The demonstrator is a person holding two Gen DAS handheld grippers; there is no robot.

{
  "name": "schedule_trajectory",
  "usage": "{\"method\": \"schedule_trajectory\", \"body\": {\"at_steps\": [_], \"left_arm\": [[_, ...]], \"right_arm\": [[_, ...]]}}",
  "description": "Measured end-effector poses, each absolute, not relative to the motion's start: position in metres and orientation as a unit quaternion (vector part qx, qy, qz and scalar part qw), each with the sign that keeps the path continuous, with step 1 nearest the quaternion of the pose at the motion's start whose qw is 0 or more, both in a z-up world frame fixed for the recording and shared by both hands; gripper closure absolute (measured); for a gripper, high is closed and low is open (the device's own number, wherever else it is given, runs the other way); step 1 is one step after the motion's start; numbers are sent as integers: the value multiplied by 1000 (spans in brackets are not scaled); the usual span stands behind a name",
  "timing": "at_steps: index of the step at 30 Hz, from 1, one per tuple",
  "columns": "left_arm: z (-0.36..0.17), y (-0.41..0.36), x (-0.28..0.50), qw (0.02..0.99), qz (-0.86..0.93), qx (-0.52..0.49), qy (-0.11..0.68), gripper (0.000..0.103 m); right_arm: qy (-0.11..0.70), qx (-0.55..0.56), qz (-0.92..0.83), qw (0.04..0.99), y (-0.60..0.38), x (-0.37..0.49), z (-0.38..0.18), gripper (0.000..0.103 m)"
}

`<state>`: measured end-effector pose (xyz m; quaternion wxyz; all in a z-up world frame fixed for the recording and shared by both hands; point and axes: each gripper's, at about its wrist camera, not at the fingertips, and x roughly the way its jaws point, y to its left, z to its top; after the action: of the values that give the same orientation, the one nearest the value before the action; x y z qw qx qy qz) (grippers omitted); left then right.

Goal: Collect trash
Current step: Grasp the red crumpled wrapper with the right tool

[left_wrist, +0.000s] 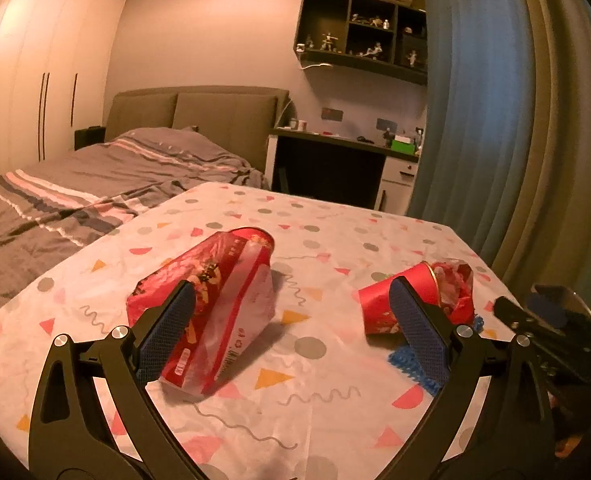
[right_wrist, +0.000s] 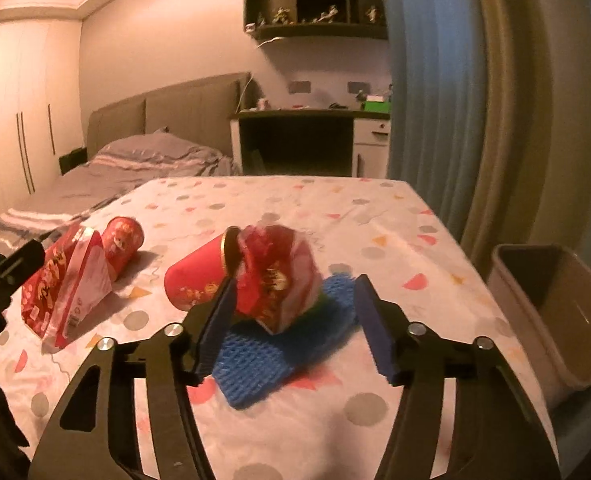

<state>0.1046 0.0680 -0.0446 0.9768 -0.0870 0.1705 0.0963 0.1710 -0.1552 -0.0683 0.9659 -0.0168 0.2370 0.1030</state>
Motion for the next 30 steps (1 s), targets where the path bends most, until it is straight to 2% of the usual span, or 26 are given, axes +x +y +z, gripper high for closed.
{"method": "schedule_trajectory", "body": {"at_steps": [4,11,13,16,30], "left_arm": [[-47,70,106,976,94,-90,174,7],[-50,68,110,976,82,-88,180,7],[-51,66,111,977,78,-86,180,7],[-53,64,112,977,72,-86,184,7],[-57,38,129,974,2,-101,203,7]], "right_arm": [[261,-15,117,958,-144,190,-75,57],[275,-21,126,953,-135,205,-79,71],[278,-26,129,952,-134,207,-81,87],[277,-32,132,951,-134,205,-82,97],[229,16,100,968,-190,169,-58,99]]}}
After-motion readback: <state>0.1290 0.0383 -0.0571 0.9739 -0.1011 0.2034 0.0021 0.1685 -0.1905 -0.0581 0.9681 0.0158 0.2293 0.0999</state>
